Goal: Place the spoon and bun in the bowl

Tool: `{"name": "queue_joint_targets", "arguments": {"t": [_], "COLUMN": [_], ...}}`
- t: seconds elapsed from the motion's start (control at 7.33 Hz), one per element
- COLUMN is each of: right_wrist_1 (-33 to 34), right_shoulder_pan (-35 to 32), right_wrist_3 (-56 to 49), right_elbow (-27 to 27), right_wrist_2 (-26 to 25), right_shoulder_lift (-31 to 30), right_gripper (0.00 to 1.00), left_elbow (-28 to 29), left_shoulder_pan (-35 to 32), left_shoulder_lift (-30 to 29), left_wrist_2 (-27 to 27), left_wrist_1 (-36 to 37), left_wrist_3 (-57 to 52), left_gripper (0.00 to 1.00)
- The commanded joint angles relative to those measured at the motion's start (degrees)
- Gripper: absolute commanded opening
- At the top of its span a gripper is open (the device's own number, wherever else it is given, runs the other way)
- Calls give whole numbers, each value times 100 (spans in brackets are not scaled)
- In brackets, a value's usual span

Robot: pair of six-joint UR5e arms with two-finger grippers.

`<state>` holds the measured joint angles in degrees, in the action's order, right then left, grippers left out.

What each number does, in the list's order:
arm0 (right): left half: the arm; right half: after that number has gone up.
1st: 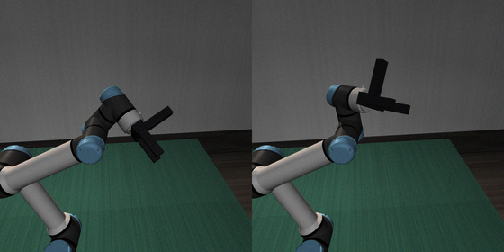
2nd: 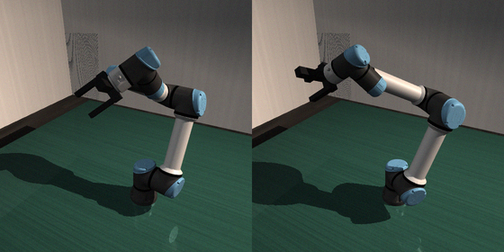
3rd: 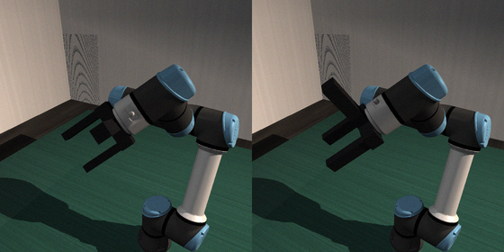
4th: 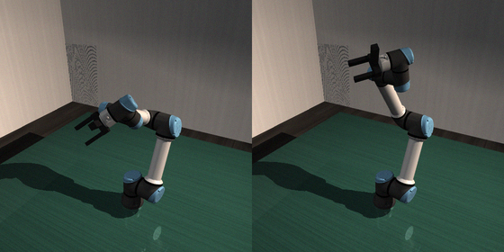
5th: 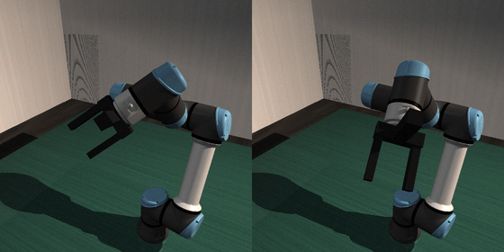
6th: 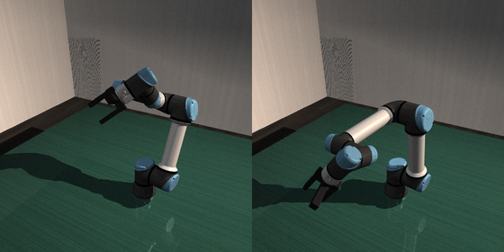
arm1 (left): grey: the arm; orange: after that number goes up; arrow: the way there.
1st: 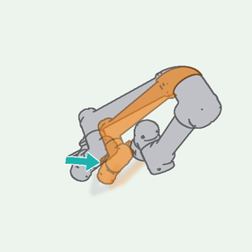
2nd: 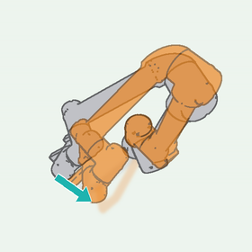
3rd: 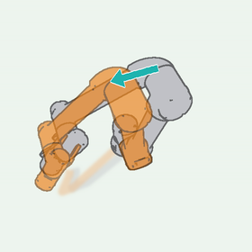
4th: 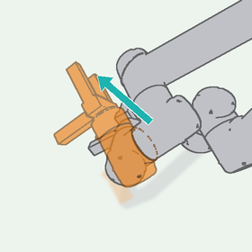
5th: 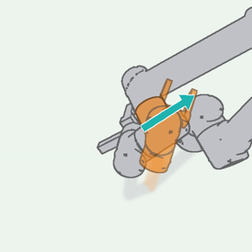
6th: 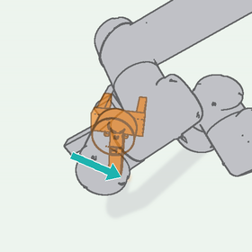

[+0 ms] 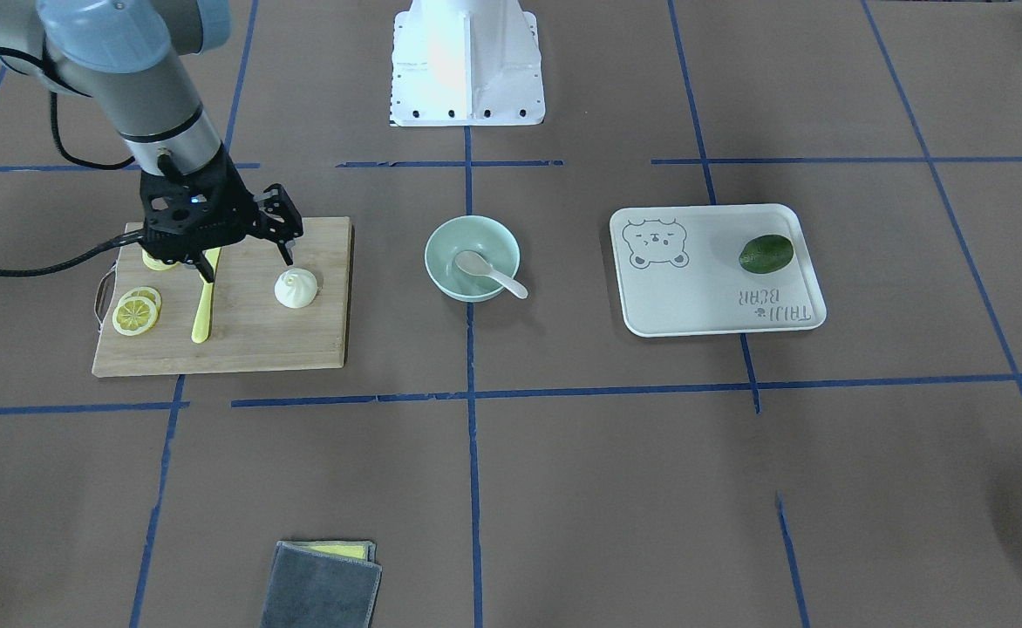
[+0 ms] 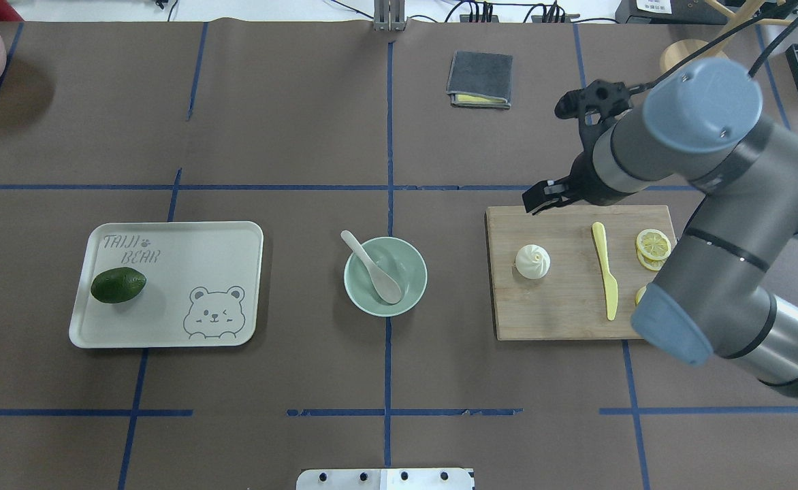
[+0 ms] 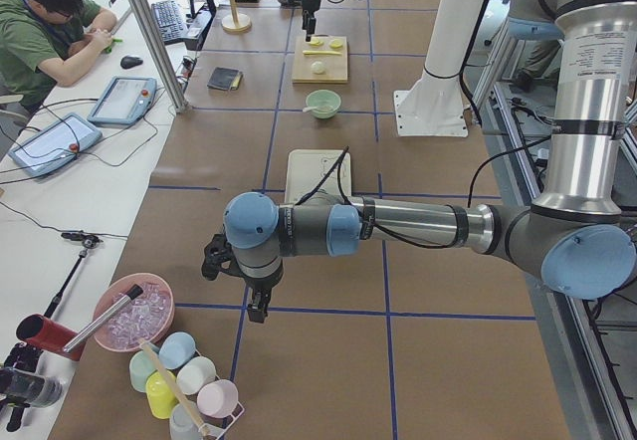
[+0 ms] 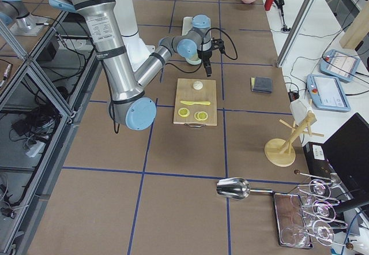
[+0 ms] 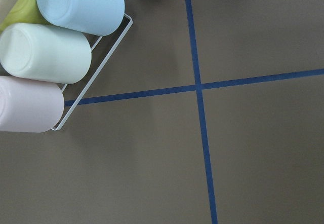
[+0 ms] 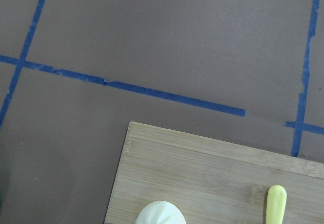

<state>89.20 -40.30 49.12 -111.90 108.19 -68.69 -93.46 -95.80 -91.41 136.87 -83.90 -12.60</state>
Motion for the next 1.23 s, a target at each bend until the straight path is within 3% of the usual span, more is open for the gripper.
{"name": "queue_joint_targets", "arguments": {"t": [0.0,0.14,0.41,0.82,0.95,1.09], "right_wrist_1": [-8,-69,-1023,-1071,-1054,-1019], "right_shoulder_pan": [460,566,733,743,743,743], "right_wrist_3": [263,317,500,537,537,537], "right_elbow": [325,466,1062,978,968,968], "right_wrist_2": [-378,-404,-624,-571,-554,-554], "right_shoulder_lift": [30,22,12,-74,-75,-75], "right_gripper": [92,88,86,73,65,32], "left_elbow": [3,3,-14,-23,-23,-32], "left_shoulder_pan": [0,9,9,9,9,9], "left_shoulder_lift": [1,-8,-17,-26,-26,-26], "left_wrist_2": [15,15,24,24,24,24], "left_wrist_1": [-4,-13,-13,-13,-21,-13], "left_wrist_3": [-14,-23,-23,-23,-23,-23], "left_gripper": [100,100,100,100,100,100]}}
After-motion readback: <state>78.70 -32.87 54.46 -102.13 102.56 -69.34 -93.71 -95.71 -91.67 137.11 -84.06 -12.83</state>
